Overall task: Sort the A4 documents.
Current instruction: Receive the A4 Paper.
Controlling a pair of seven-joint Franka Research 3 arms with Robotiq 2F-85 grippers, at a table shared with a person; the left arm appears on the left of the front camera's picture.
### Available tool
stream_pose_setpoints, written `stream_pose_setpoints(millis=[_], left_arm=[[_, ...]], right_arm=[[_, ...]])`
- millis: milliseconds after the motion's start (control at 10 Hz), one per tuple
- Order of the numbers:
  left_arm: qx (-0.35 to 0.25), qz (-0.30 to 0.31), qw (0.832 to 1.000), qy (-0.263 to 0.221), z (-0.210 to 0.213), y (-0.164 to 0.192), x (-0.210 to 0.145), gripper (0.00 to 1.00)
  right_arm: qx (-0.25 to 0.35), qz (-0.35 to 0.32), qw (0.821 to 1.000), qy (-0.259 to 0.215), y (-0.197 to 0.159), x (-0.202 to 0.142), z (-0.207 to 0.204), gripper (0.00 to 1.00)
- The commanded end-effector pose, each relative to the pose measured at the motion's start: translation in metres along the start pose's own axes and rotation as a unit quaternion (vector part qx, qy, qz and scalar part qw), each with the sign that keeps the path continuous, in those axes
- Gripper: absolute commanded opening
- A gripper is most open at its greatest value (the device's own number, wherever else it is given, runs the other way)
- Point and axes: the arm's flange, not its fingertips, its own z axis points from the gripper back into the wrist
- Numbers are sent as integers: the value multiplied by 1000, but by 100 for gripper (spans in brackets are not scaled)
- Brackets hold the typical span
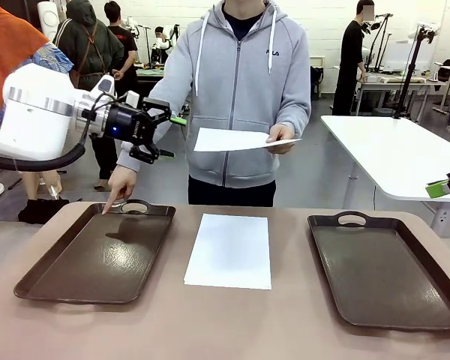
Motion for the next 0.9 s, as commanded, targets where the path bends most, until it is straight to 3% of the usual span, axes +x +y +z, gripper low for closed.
stream_pose_setpoints(millis=[0,800], left_arm=[[-23,32,999,18,-12,-1,13,100],[-97,103,989,52,-66,7,17,100]], right_arm=[[3,-1,1000,-1,0,0,-1,100],[3,-1,1000,-1,0,0,-1,100]])
